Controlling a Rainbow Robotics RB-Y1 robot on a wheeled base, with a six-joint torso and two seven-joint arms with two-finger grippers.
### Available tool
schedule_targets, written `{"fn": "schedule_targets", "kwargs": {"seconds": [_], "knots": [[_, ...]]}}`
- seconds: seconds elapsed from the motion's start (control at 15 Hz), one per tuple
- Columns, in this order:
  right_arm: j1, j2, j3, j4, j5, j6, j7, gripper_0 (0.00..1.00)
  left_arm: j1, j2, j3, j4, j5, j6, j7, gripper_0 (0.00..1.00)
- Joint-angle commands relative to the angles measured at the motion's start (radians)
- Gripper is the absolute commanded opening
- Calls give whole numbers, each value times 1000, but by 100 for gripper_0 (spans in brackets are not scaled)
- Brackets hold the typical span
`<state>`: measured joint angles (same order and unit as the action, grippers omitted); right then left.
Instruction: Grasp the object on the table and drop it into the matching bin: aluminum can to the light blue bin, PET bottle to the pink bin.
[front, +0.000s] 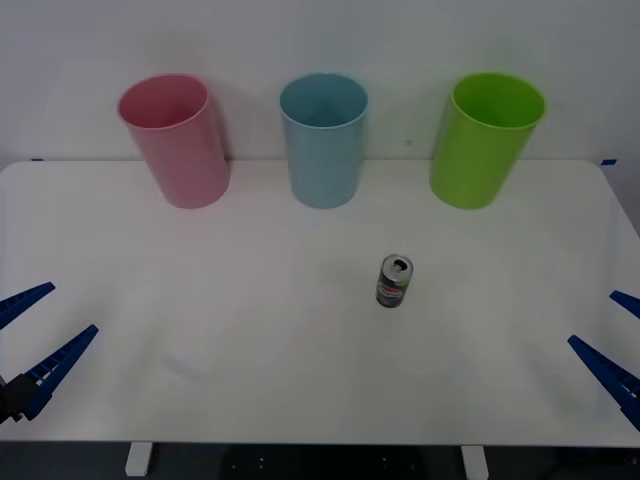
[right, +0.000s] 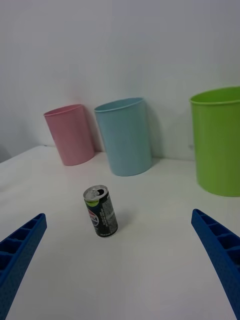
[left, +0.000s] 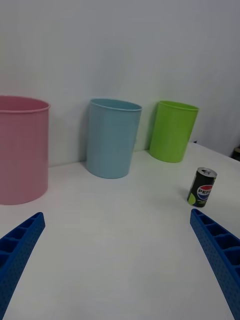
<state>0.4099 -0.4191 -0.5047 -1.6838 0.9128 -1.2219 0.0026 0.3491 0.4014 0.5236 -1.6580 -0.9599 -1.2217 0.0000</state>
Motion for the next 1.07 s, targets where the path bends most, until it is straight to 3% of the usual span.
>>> {"fn": "schedule_targets", "kwargs": {"seconds": [0.07, 0.33, 0.73, 1.07], "knots": [[38, -29, 6, 1, -28, -2, 17, 100, 0, 0, 0, 0, 0, 0, 0, 100], [59, -32, 12, 4, -29, -21, 73, 100, 0, 0, 0, 0, 0, 0, 0, 100], [40, -32, 61, 111, -37, -18, 297, 100, 0, 0, 0, 0, 0, 0, 0, 100], [3, -32, 150, 168, -46, 21, 332, 100, 0, 0, 0, 0, 0, 0, 0, 100]]}}
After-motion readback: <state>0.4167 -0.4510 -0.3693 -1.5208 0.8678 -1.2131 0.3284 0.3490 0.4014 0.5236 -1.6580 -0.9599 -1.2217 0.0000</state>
